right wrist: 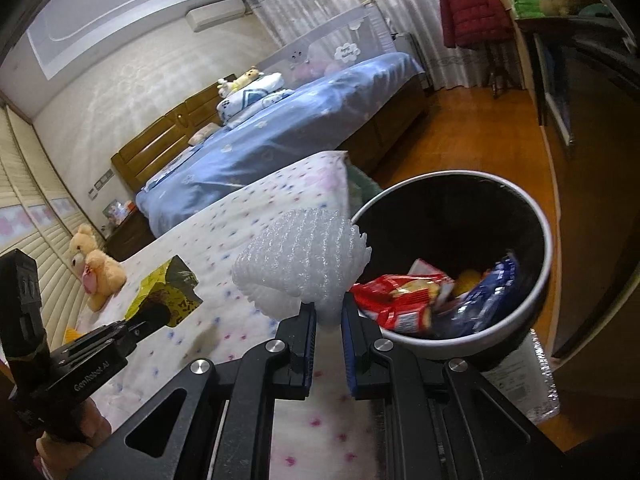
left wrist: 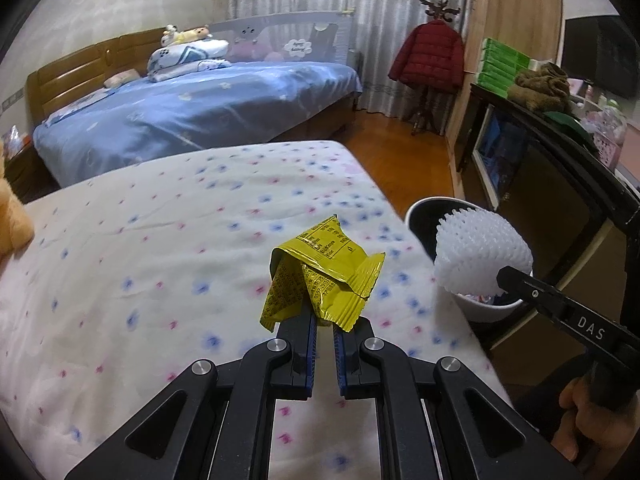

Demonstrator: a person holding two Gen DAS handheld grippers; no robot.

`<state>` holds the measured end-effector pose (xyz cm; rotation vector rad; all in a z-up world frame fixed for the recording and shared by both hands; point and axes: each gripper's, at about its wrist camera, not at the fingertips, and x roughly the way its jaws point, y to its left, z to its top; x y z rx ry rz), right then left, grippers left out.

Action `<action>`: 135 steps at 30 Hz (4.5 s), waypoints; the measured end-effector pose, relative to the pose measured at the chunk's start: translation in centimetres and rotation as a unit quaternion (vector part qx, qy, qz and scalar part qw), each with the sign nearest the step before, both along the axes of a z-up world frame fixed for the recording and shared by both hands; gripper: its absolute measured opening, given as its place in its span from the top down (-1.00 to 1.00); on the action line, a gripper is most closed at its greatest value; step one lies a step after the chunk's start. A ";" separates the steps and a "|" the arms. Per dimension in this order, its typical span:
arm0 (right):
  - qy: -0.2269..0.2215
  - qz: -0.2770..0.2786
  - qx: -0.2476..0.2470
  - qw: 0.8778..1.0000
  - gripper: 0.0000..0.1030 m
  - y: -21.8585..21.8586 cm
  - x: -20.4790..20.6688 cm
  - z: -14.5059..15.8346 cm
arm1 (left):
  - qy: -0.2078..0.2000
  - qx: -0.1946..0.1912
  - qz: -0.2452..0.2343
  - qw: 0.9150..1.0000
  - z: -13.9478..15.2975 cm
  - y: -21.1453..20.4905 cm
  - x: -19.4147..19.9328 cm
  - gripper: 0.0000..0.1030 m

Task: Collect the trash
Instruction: 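Carry the yellow wrapper and white scrubber over the bin, then open the left tool to drop the wrapper while the right tool releases the scrubber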

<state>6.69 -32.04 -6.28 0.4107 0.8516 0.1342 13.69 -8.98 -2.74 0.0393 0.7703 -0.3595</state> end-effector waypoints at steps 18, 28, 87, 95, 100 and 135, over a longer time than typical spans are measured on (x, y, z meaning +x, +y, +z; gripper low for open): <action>0.003 -0.032 -0.012 0.999 0.77 -3.5 -0.1 0.2 | -0.007 0.007 -0.033 0.999 0.2 -3.9 0.7 0.87; 0.009 -0.043 -0.021 0.999 0.77 -5.1 0.5 0.0 | -0.009 0.011 -0.049 0.999 0.2 -6.2 1.4 0.87; 0.040 -0.057 -0.046 0.997 0.77 -8.8 3.1 -0.5 | -0.013 0.038 -0.089 0.995 -0.2 -13.2 4.0 0.86; 0.041 -0.057 -0.047 0.996 0.77 -9.1 3.1 -0.6 | -0.010 0.040 -0.089 0.995 -0.3 -13.6 4.2 0.86; 0.042 -0.057 -0.048 0.996 0.77 -9.2 3.3 -0.6 | -0.008 0.040 -0.090 0.995 -0.4 -13.8 4.4 0.86; 0.045 -0.060 -0.029 0.997 0.11 -9.0 3.0 0.2 | -0.011 0.000 -0.078 0.997 0.8 -10.4 2.9 0.02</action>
